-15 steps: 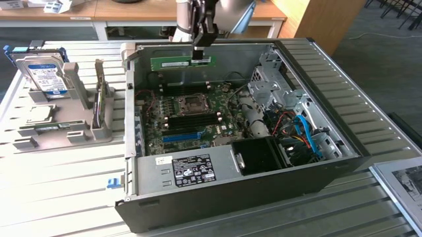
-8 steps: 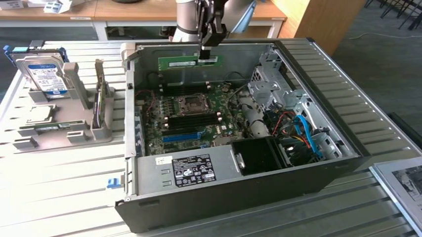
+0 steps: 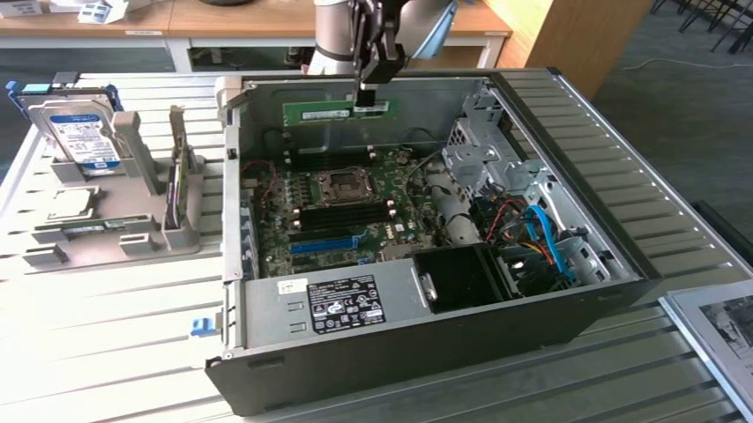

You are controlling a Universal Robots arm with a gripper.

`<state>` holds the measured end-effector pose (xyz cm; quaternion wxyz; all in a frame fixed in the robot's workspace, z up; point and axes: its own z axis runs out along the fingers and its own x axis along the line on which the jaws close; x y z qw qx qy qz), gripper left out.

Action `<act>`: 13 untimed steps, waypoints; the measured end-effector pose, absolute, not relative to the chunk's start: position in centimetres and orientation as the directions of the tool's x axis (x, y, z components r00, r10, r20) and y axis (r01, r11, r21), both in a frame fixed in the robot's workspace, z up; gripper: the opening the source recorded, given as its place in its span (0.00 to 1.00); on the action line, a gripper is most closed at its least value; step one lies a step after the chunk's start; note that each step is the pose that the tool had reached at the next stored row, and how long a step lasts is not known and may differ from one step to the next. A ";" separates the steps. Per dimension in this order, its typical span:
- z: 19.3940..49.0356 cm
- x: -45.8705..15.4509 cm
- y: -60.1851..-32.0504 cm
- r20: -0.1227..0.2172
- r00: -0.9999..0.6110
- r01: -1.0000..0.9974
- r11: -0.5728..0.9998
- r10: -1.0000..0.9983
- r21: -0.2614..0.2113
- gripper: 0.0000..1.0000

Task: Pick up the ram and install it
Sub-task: 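Pick up the ram and move it above insertion slot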

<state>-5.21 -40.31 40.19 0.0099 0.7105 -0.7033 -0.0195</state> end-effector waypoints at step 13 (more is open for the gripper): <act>38.7 -5.2 -40.3 -0.015 0.010 -0.999 -0.011 -1.000 0.040 0.12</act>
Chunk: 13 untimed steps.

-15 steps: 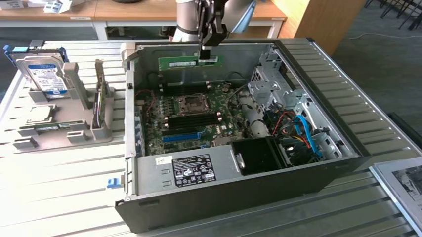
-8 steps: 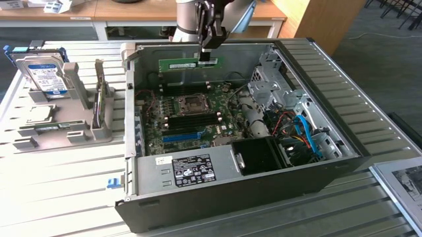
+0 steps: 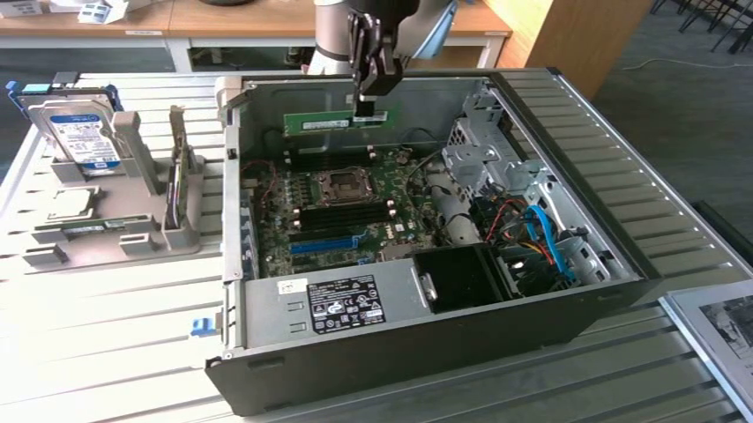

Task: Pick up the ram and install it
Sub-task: 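Pick up the ram and move it above insertion slot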

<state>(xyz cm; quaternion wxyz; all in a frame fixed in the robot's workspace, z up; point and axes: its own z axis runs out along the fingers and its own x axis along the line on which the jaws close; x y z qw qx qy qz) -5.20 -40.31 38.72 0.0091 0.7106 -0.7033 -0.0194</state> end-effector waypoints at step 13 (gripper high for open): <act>38.5 -4.5 -40.3 -0.015 0.010 -0.999 -0.011 -1.000 0.040 0.12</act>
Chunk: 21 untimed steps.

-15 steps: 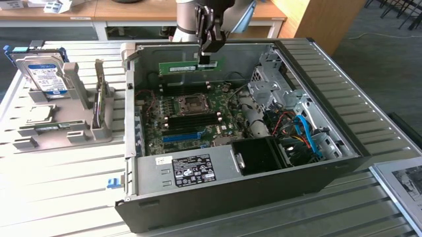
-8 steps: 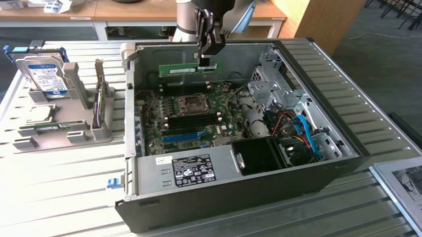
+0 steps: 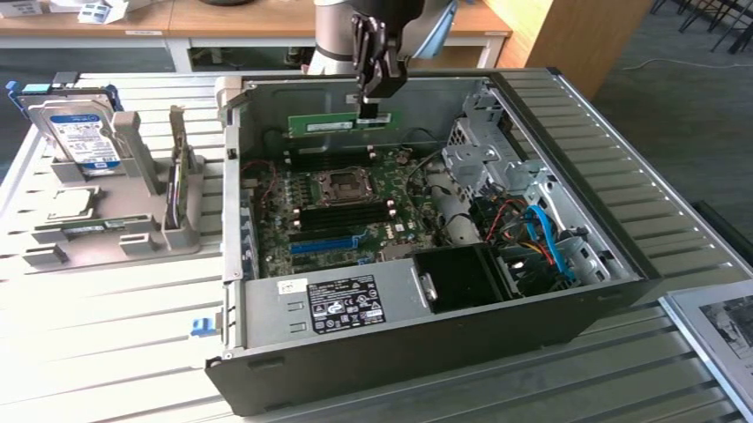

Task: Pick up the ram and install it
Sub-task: 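Pick up the ram and move it above insertion slot, then insert the ram into the slot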

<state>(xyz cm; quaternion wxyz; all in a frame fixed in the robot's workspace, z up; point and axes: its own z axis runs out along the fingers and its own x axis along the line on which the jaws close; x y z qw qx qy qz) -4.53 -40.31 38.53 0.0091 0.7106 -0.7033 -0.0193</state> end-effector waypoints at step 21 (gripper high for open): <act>38.4 -4.2 -40.4 -0.015 -0.027 -0.999 0.026 -1.000 0.040 0.12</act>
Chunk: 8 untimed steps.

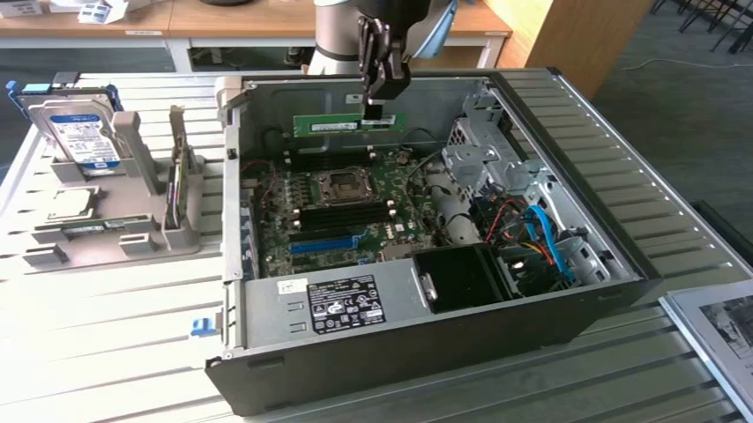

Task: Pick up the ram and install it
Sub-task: 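Insert the ram into the slot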

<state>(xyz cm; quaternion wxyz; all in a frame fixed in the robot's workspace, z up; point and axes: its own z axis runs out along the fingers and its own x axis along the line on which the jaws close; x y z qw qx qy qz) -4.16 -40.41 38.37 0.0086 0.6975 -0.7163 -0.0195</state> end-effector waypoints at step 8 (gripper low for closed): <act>38.4 -4.2 -40.9 -0.015 -0.027 -0.999 0.026 -1.000 0.040 0.12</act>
